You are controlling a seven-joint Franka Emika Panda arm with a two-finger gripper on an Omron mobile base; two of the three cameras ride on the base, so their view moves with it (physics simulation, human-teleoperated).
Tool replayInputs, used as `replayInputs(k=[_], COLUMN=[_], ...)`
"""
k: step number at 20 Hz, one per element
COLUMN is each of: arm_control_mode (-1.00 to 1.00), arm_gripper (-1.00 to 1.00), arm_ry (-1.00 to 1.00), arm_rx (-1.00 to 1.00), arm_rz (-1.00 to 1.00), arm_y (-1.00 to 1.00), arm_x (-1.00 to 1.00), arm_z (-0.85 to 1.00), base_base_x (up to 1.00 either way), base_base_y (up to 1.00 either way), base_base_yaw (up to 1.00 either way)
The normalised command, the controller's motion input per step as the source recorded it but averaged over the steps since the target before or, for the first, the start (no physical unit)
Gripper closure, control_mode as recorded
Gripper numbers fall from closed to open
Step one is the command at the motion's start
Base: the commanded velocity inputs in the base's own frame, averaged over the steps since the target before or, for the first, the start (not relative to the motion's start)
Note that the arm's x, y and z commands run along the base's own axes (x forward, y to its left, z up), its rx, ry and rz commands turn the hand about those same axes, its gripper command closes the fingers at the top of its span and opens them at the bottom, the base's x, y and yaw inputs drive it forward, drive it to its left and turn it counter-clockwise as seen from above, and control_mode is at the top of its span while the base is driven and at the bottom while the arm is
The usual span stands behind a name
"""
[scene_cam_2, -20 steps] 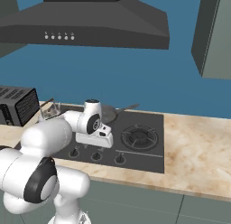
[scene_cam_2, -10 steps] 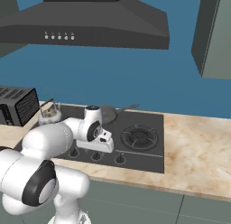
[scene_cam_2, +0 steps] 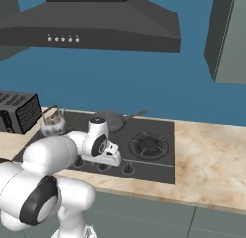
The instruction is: Pick the pan from the cabinet and place it on the stove. Then turn on the stove burner for the pan.
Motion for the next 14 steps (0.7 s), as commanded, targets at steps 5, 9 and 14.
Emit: replayInputs(k=[5, 9, 14], arm_control_mode=[-1.00, -1.00, -1.00], arm_gripper=[-1.00, -1.00, -1.00], arm_ry=[-0.05, -0.05, -0.04], arm_rx=[0.00, 0.00, 0.00], arm_rz=[0.01, 0.01, 0.02], arm_y=[0.00, 0.00, 0.00], arm_x=[0.00, 0.00, 0.00], arm_z=[-0.17, -0.20, -0.20], base_base_x=[0.00, 0.00, 0.00], base_base_y=[0.00, 0.00, 0.00], base_base_yaw=[0.00, 0.00, 0.00])
